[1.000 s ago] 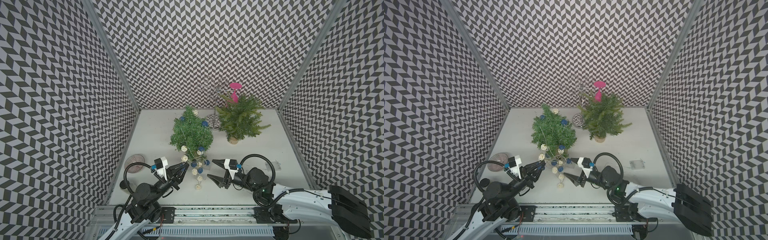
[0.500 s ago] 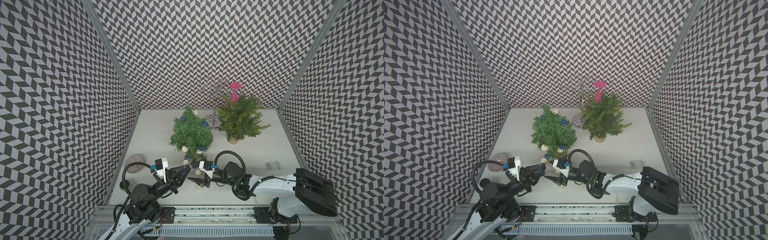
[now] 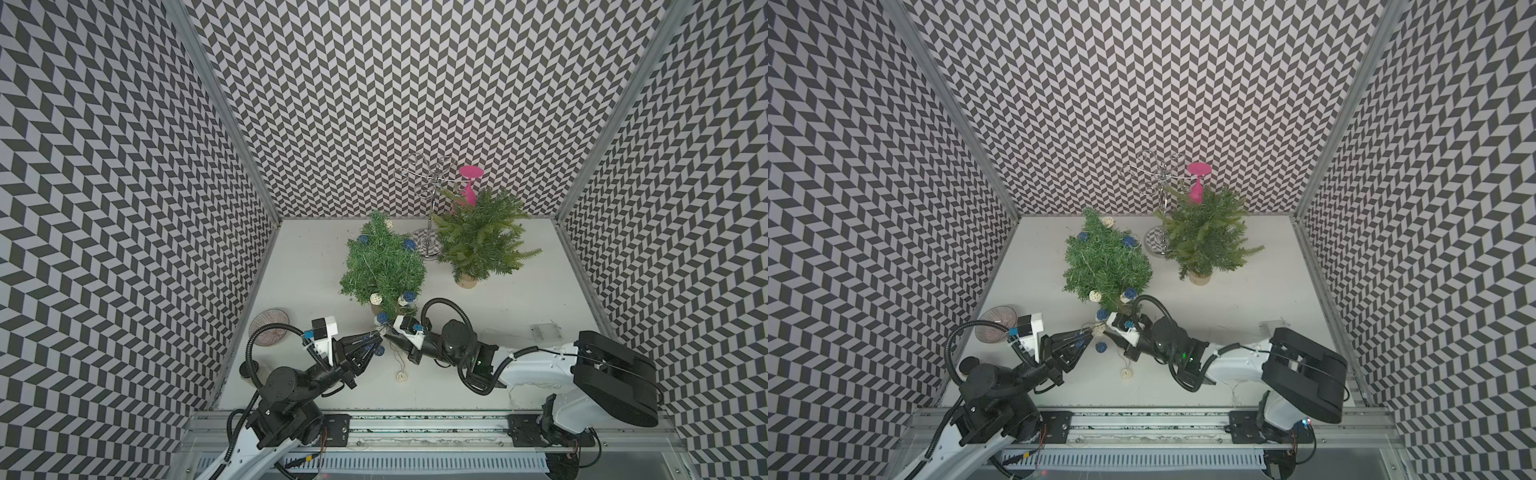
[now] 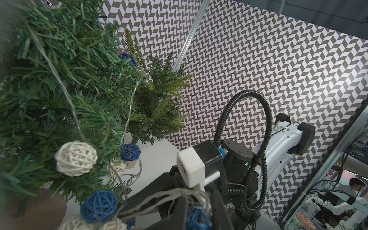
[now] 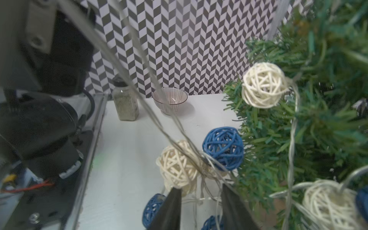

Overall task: Wrap string light around the christmas tree
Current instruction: Wrap the light string around the Christmas tree.

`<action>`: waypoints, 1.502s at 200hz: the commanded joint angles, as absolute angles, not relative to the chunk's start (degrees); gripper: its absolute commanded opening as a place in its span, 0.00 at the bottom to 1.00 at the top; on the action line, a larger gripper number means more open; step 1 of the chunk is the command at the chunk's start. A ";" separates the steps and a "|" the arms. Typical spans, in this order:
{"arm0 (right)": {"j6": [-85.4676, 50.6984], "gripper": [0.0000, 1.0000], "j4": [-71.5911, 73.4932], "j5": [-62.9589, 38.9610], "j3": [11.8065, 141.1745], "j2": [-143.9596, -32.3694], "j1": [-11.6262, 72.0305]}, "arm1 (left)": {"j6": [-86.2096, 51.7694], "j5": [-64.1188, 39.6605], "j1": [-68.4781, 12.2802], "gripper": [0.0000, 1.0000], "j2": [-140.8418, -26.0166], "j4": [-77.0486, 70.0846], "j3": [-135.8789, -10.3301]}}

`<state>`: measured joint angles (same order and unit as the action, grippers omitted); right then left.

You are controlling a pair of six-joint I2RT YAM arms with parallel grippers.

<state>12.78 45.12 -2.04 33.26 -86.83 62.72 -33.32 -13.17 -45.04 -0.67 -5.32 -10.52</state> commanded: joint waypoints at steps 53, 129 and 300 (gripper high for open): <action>15.06 0.25 45.08 2.80 32.86 -86.13 61.66 | -32.63 -10.85 -45.35 0.00 0.08 -6.50 -13.21; 13.46 0.02 35.52 -4.68 32.83 -67.88 61.86 | -25.47 7.45 -45.36 0.00 0.00 -0.09 -18.23; 10.62 0.00 19.10 -17.98 55.86 -71.00 55.66 | -11.46 -4.15 -45.33 0.53 -11.50 -19.91 -11.24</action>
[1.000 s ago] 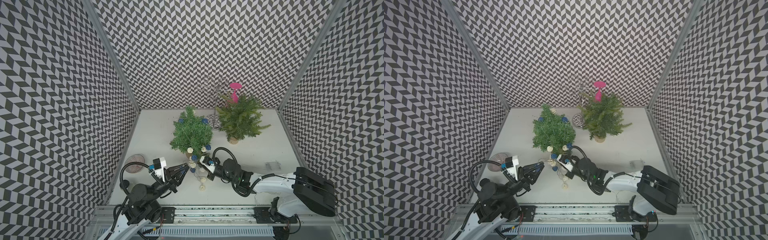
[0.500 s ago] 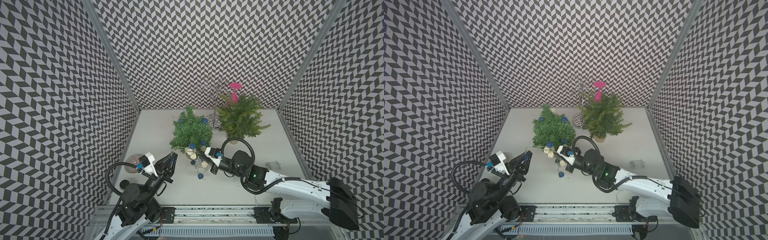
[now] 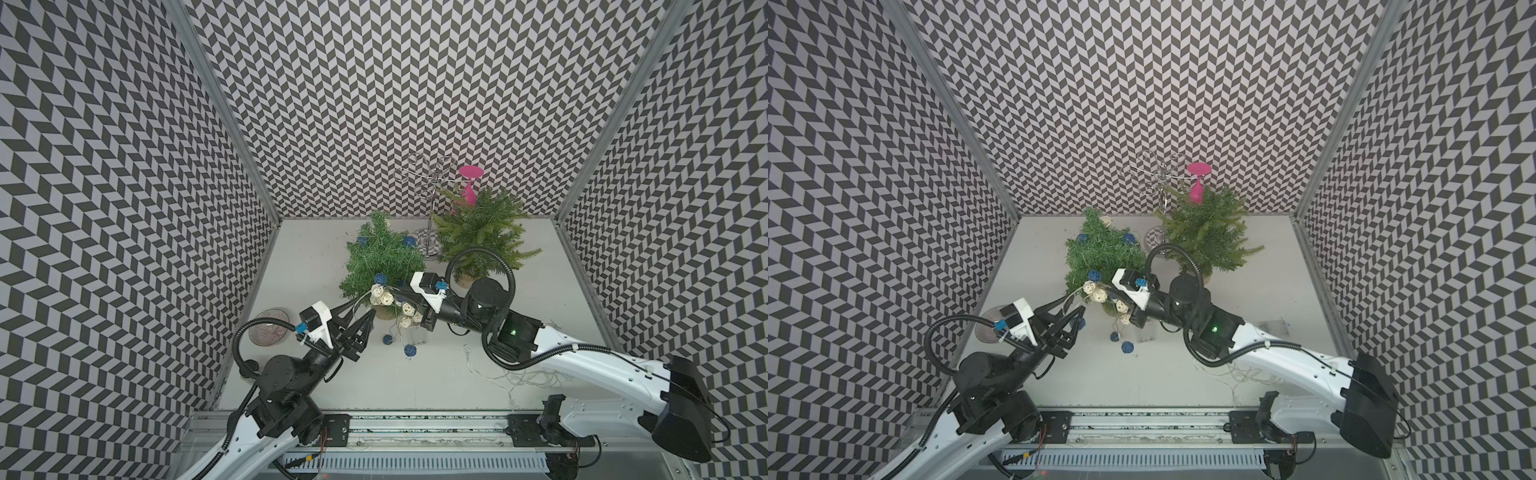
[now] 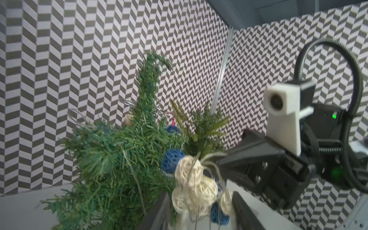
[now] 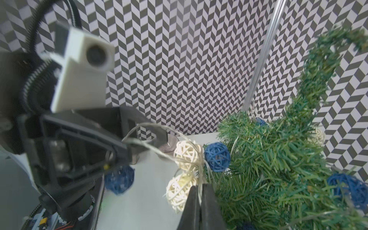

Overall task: Wrap string light around the christmas tree
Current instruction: Wrap the light string around the Christmas tree.

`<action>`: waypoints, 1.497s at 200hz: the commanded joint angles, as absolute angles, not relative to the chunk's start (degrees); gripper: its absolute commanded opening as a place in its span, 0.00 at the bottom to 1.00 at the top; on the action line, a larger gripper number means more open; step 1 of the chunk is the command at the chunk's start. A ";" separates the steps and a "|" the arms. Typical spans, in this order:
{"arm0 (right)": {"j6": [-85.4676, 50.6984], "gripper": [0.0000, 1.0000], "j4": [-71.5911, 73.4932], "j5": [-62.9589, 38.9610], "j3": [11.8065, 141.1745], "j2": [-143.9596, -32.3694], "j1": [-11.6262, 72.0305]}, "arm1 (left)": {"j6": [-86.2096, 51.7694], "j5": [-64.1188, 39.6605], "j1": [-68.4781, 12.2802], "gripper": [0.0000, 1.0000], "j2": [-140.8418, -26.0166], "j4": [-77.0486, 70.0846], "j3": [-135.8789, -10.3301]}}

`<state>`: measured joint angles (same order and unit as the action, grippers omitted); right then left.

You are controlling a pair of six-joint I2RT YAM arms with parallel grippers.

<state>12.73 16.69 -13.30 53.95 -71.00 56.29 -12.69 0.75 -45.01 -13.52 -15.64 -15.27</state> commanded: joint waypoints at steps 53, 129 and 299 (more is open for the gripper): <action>8.62 0.00 18.54 -19.00 57.34 -71.55 55.37 | -11.01 -5.88 -45.32 0.69 -21.68 -26.86 -7.96; 5.90 0.00 20.31 -21.43 58.01 -72.25 53.56 | -9.64 -5.43 -45.35 0.13 -32.40 -28.43 -12.46; 2.39 0.64 18.48 -14.29 61.27 -73.67 46.76 | -1.62 -4.79 -36.49 0.00 -39.07 -11.79 -44.01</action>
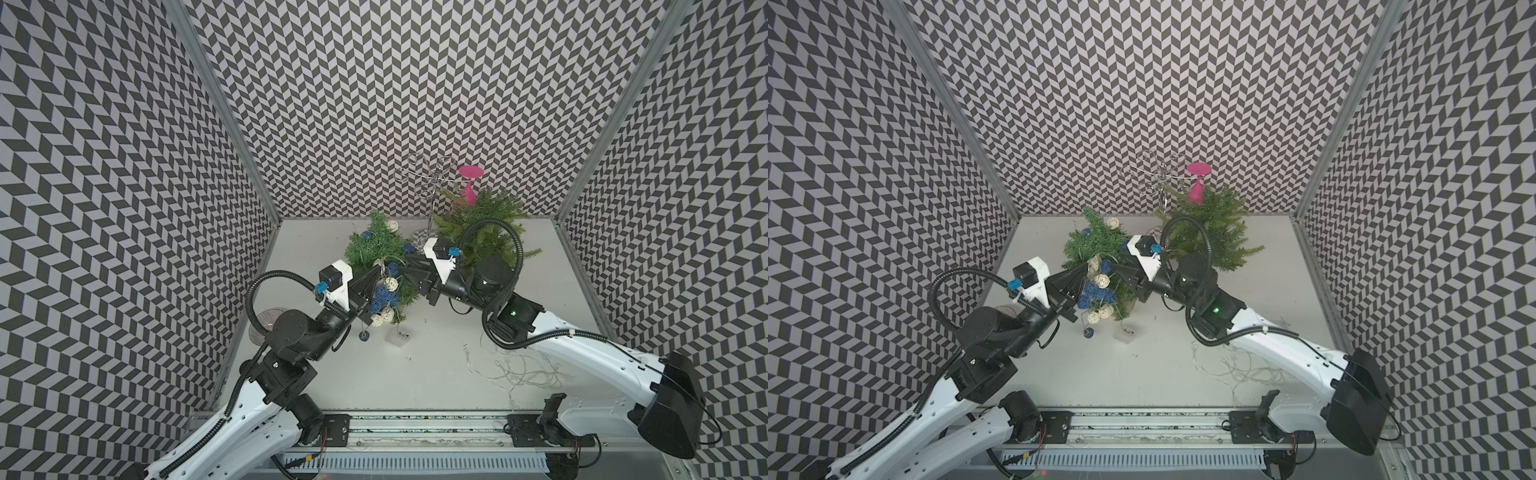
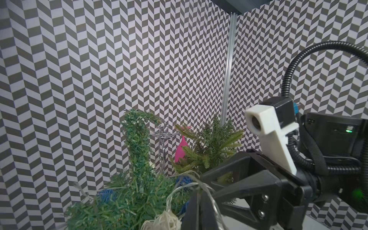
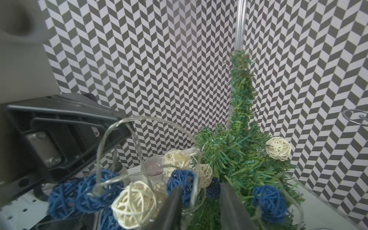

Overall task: Wrap string light around the christmas tree
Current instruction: Wrap the light string around the Christmas tree.

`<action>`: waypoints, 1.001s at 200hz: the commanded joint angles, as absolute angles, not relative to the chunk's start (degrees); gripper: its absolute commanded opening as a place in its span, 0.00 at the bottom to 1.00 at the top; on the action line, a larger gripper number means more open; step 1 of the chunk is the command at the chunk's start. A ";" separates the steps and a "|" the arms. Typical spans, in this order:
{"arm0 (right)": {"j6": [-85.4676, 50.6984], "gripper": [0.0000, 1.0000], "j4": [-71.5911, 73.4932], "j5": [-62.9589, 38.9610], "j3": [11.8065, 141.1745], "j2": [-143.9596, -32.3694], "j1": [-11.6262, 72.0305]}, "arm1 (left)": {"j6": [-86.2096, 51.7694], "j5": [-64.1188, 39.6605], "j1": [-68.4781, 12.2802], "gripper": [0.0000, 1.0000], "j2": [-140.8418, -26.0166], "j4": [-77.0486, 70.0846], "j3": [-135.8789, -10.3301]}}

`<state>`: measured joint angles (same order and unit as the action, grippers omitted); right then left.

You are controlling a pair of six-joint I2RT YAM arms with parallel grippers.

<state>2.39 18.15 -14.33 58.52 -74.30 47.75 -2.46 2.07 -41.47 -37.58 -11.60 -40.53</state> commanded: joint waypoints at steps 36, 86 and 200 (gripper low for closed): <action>3.13 0.73 19.64 -22.23 60.21 -70.10 46.99 | -3.79 -14.34 -30.59 0.00 -42.31 -9.23 -47.35; 3.09 0.68 19.21 -29.98 63.69 -74.38 48.99 | -6.20 -19.39 -30.60 0.00 -40.43 -9.55 -44.33; 7.19 0.00 12.97 -18.36 69.17 -77.55 50.44 | -7.10 -14.13 -30.65 0.00 -34.52 -5.63 -43.82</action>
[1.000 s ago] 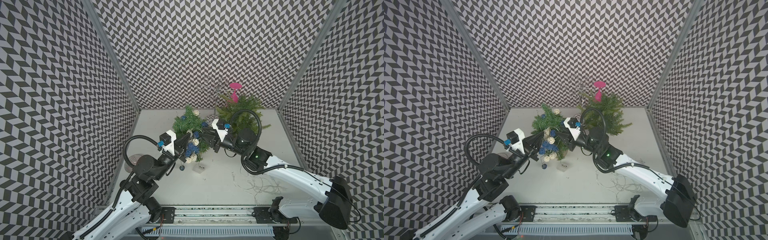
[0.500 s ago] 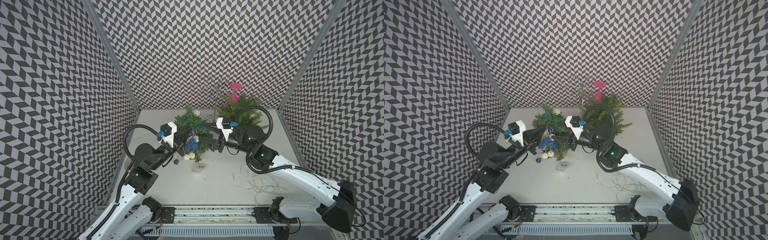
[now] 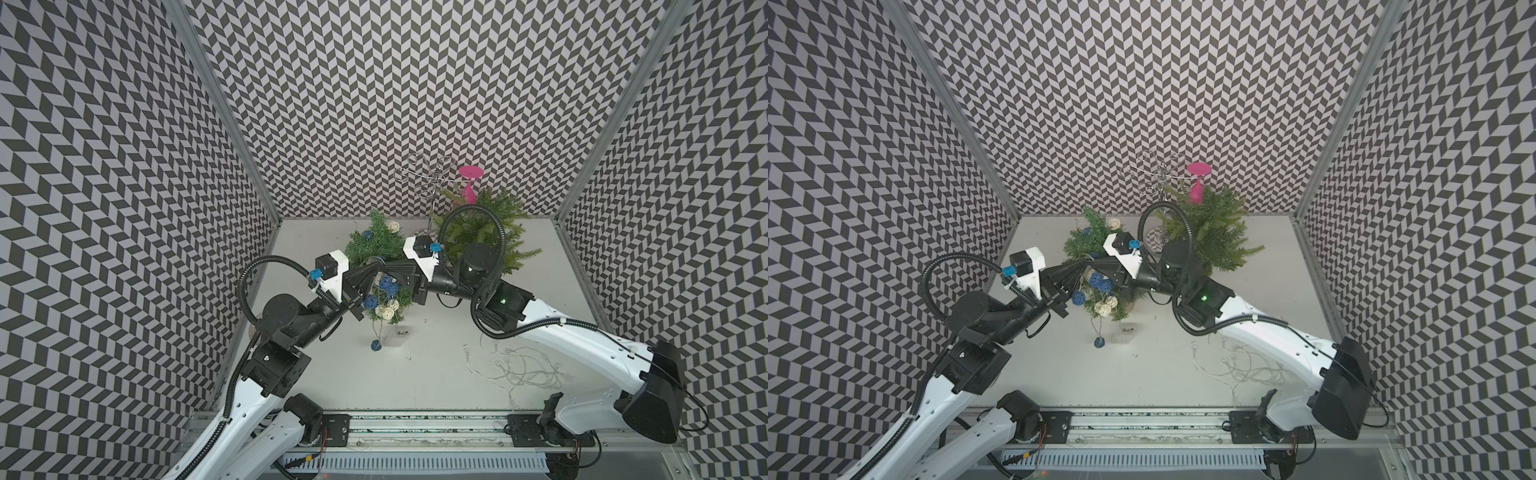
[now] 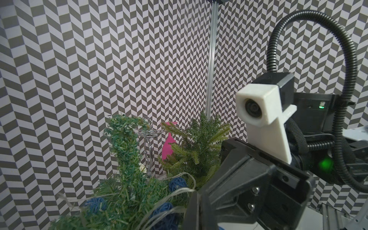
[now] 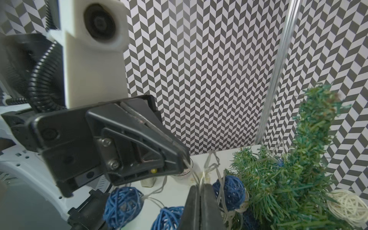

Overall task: Wrap string light around the christmas tree
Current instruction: Wrap the light string around the Christmas tree.

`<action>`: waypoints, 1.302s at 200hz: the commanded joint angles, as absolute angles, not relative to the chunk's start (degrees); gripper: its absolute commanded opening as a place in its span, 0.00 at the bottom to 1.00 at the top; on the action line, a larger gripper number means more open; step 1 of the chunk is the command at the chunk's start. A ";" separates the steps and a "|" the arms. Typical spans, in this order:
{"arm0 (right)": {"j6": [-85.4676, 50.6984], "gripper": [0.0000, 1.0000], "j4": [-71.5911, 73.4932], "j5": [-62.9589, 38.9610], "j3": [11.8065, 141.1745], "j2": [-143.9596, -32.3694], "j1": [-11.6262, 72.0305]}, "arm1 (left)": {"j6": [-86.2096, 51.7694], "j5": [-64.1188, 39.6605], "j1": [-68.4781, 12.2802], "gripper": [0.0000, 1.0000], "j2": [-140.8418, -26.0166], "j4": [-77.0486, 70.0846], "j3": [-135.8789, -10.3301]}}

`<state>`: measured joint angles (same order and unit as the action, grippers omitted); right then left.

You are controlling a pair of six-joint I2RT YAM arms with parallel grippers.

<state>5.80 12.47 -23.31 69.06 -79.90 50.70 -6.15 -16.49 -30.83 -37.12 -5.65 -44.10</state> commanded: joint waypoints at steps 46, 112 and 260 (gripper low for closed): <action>6.05 0.00 14.77 -13.89 65.67 -73.83 49.60 | -8.86 -6.70 -30.62 0.01 -30.85 -2.99 -41.18; 4.19 0.00 14.03 -22.12 67.91 -76.07 49.42 | -11.78 -12.17 -30.58 0.00 -32.02 -9.07 -37.04; 14.05 0.03 6.75 -12.37 85.33 -84.27 48.34 | -6.07 -5.06 -30.59 0.00 -39.13 -13.02 -43.01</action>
<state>10.79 7.09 -11.62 82.41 -82.15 48.47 -8.86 -5.43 -30.83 -36.86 -8.21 -40.64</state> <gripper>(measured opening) 0.043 0.047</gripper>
